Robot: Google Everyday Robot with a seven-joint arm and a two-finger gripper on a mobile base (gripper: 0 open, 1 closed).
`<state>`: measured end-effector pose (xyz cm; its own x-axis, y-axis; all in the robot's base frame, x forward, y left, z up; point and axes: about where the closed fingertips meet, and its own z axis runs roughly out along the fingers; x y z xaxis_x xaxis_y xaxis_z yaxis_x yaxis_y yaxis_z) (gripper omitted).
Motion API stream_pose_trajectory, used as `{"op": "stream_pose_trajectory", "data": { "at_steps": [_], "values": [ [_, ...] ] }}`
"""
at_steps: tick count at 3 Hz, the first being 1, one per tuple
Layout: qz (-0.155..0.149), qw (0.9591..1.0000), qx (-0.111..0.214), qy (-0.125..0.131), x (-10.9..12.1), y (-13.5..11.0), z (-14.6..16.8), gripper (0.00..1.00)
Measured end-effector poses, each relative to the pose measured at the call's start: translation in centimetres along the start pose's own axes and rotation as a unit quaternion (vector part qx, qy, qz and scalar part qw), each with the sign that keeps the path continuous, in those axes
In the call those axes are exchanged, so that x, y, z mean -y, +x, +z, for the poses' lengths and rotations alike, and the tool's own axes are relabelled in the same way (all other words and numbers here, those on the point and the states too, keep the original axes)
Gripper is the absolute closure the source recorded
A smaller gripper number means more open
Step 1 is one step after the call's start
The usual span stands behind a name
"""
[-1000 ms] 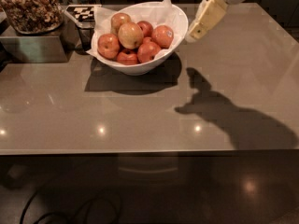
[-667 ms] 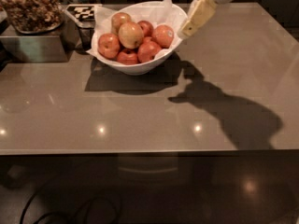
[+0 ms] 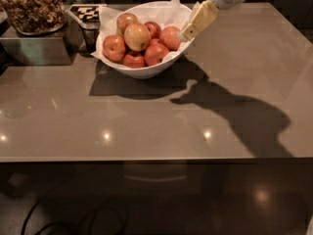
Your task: Pick apple from white bowl
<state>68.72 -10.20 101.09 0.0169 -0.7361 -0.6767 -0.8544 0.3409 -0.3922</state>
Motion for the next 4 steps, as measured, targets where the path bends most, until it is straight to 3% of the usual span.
{"op": "stream_pose_trajectory", "data": {
  "at_steps": [2,4],
  "values": [
    [0.011,0.9985,0.028,-0.046,0.0,-1.2,6.9,0.00],
    [0.005,0.9955,0.022,-0.092,-1.3,-2.5,12.7,0.00]
  ]
}}
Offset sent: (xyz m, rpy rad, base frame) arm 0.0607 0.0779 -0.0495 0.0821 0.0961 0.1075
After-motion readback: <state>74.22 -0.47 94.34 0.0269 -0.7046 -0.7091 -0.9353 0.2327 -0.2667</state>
